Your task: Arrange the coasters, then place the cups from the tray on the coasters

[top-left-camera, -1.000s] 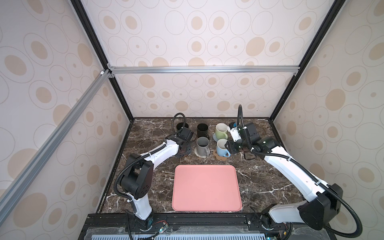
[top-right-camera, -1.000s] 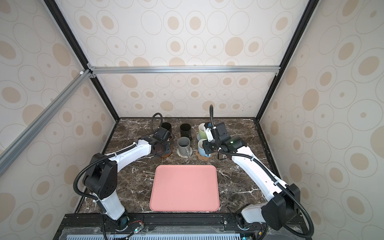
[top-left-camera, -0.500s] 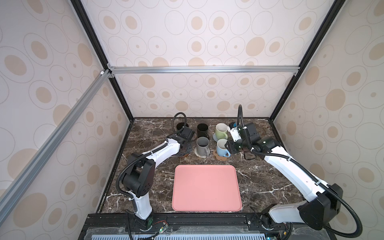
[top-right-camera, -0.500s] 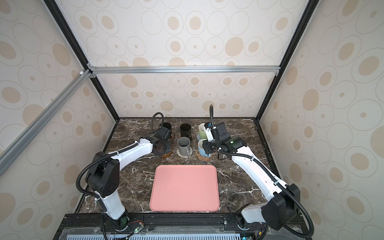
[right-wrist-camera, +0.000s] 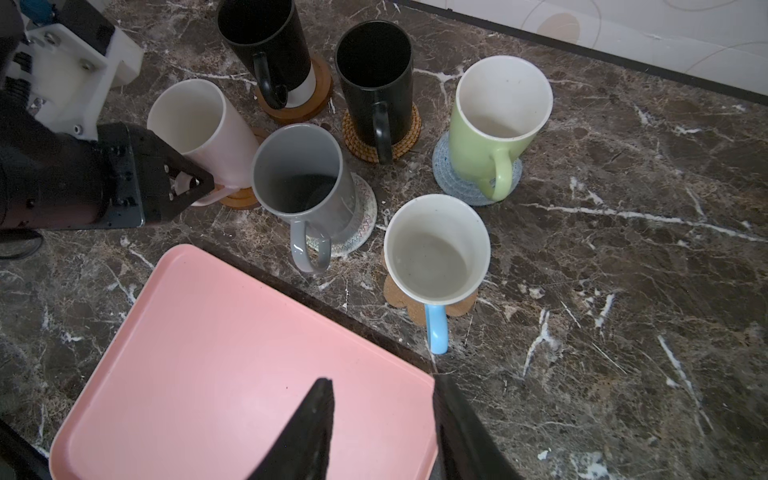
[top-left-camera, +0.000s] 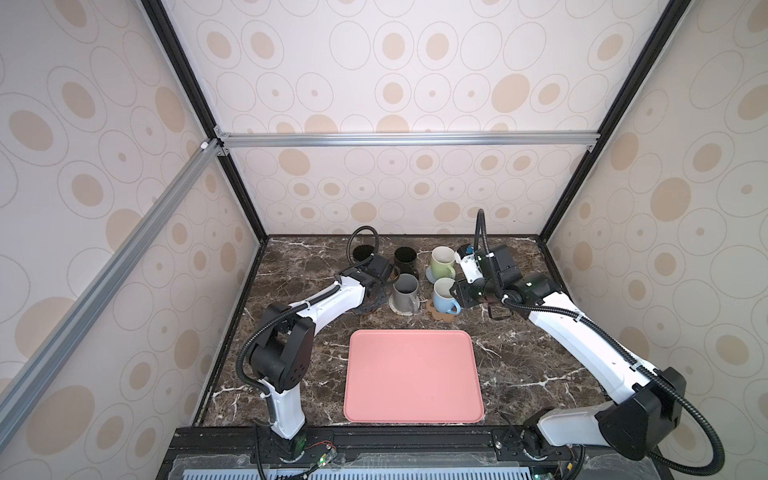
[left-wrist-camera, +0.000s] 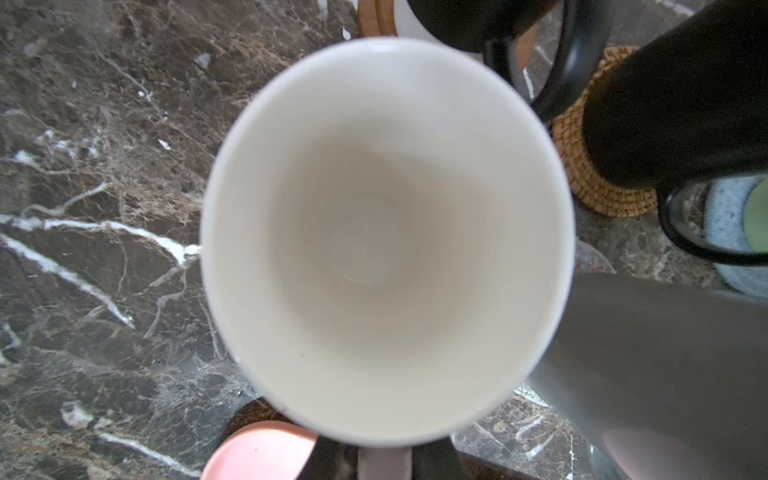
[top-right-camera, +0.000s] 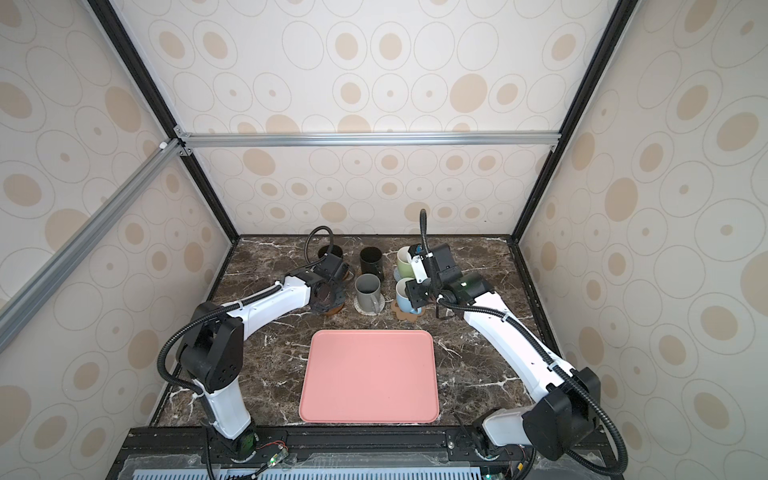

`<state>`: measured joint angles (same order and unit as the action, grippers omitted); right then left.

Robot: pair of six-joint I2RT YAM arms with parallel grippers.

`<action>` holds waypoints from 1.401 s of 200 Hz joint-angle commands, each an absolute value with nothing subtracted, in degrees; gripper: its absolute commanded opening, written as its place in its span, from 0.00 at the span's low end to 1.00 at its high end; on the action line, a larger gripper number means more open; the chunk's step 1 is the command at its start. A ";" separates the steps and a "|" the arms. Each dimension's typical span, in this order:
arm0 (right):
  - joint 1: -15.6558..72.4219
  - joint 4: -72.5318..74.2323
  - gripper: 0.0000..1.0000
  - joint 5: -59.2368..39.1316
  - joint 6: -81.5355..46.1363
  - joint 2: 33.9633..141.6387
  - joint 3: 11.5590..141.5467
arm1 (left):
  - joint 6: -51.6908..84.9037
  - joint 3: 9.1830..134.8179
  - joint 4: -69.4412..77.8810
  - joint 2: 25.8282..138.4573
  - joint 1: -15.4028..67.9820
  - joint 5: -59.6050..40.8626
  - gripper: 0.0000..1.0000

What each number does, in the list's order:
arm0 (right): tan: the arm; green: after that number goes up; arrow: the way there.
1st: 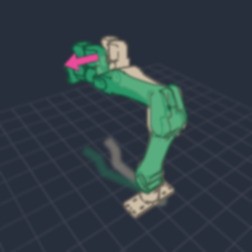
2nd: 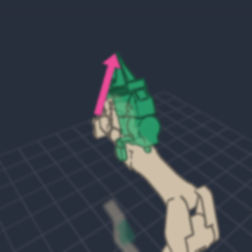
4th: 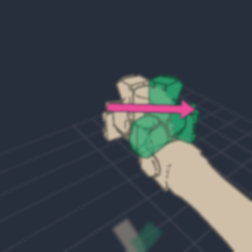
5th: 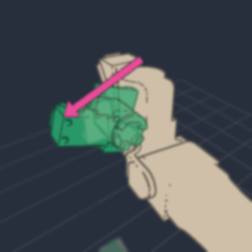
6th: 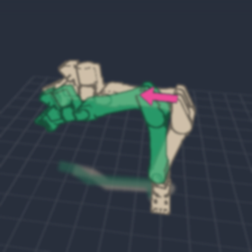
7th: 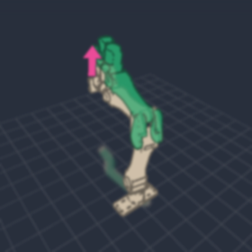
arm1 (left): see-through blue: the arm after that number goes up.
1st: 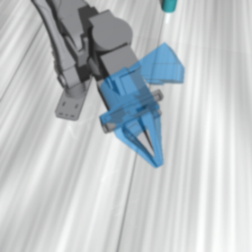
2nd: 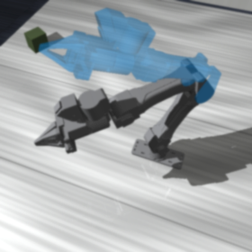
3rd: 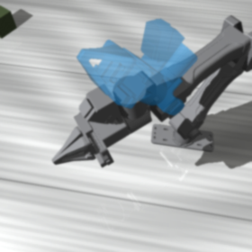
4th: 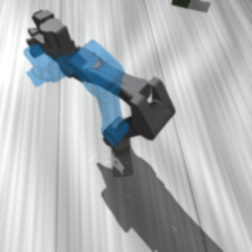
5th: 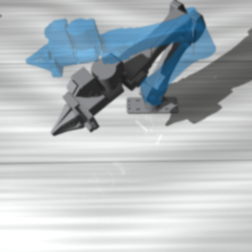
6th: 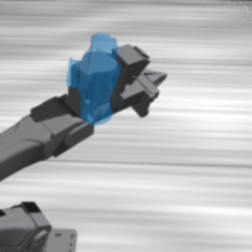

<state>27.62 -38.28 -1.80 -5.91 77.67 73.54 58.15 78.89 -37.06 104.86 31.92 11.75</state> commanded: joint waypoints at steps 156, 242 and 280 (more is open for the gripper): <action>26.07 -38.69 0.43 -0.24 -5.94 75.89 72.16 | 60.06 71.82 -28.07 92.77 34.05 12.79 0.46; 24.06 -37.73 0.44 7.40 -7.12 73.15 70.40 | 44.94 59.33 -14.76 74.56 33.84 14.14 0.62; 21.90 -30.39 0.59 14.57 -9.40 67.01 63.27 | 36.04 50.09 -4.03 64.26 32.08 19.94 0.83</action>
